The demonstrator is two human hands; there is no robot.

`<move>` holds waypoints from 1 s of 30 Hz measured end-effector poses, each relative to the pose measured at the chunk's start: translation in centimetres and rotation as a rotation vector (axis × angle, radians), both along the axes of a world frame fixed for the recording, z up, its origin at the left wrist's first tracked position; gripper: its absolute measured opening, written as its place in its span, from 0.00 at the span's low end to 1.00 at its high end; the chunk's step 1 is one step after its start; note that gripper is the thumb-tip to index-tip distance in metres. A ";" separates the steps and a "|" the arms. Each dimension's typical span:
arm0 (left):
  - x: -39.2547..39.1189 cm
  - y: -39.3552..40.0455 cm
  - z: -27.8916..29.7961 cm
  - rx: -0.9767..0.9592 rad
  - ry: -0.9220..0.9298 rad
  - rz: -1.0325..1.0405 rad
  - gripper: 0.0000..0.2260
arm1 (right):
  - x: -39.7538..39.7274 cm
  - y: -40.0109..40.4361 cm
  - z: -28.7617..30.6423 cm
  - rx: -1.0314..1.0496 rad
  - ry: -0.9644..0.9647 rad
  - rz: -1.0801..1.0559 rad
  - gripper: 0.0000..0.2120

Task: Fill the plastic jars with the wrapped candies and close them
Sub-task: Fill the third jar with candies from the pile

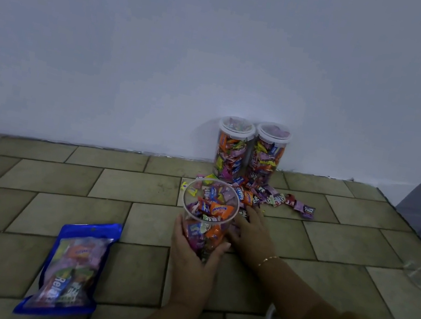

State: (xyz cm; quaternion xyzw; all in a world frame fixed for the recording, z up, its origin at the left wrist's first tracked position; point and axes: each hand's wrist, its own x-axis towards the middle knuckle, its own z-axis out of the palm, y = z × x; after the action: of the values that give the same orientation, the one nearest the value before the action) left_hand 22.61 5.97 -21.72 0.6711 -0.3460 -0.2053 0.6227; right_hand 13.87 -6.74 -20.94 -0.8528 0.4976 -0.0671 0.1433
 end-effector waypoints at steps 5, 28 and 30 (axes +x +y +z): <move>-0.2 0.0 0.3 0.017 -0.010 -0.002 0.50 | -0.7 0.5 -0.2 -0.154 -0.173 0.058 0.17; 0.0 -0.2 0.2 0.073 -0.043 -0.025 0.47 | 2.1 6.8 11.6 -0.005 -1.162 0.091 0.08; 0.0 -0.2 0.1 0.077 -0.044 -0.030 0.47 | 2.7 7.0 10.7 -0.119 -1.082 0.105 0.09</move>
State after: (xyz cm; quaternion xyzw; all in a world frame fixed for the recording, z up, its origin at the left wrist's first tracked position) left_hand 22.65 5.78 -21.64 0.6939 -0.3615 -0.2129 0.5853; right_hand 16.52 0.25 -10.28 -0.7268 0.3051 -0.5172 0.3334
